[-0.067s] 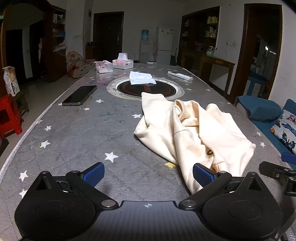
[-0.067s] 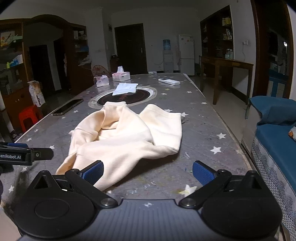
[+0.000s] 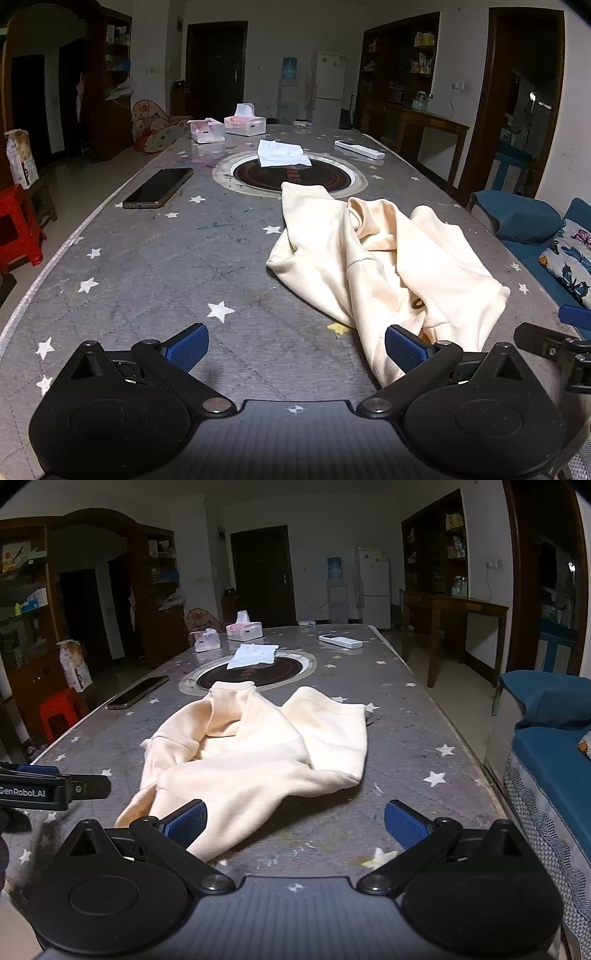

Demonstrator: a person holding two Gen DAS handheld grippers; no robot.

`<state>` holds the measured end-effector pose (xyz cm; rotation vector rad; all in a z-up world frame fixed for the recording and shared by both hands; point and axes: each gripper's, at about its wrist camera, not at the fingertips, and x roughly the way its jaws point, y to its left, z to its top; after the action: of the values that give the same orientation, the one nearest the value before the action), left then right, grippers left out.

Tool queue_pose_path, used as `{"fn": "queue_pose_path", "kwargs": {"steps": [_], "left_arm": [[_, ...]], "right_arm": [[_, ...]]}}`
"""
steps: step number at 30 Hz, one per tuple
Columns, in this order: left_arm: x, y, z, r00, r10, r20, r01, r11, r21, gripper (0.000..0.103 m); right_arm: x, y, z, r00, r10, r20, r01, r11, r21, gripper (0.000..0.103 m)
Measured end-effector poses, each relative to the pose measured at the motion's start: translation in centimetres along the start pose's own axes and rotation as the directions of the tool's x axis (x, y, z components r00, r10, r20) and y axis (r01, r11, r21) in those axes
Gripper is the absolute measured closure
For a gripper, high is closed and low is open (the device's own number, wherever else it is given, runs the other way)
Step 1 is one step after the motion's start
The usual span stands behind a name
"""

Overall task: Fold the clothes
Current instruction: 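Reach both grippers toward the crumpled cream sweatshirt and grasp its edges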

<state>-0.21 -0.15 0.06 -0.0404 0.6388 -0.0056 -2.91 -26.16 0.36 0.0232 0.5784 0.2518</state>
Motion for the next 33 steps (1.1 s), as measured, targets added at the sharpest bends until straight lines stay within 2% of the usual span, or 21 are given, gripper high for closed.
{"fn": "queue_pose_path", "kwargs": {"steps": [6,12,22,33], "left_arm": [[0.7,-0.1,0.4,0.999,0.003,-0.04,-0.004,1.0,-0.023,0.0],[0.8,0.7,0.9,1.0,-0.015,-0.018,0.014,0.999,-0.041,0.0],[2.5,-0.1,2.7,1.0,-0.021,-0.019,0.021,1.0,0.011,0.0],[4.4,-1.0,4.5,0.999,-0.042,-0.027,0.043,0.997,0.057,0.001]], "right_arm": [[0.9,0.9,0.1,1.0,0.013,-0.024,-0.014,1.0,-0.015,0.0],[1.9,0.9,0.9,0.998,0.058,-0.033,-0.058,0.998,-0.016,0.0],[3.9,1.8,3.2,0.997,0.078,-0.03,-0.079,0.996,-0.049,0.004],[5.8,1.1,4.1,0.996,0.072,-0.055,-0.075,0.996,-0.049,0.012]]}}
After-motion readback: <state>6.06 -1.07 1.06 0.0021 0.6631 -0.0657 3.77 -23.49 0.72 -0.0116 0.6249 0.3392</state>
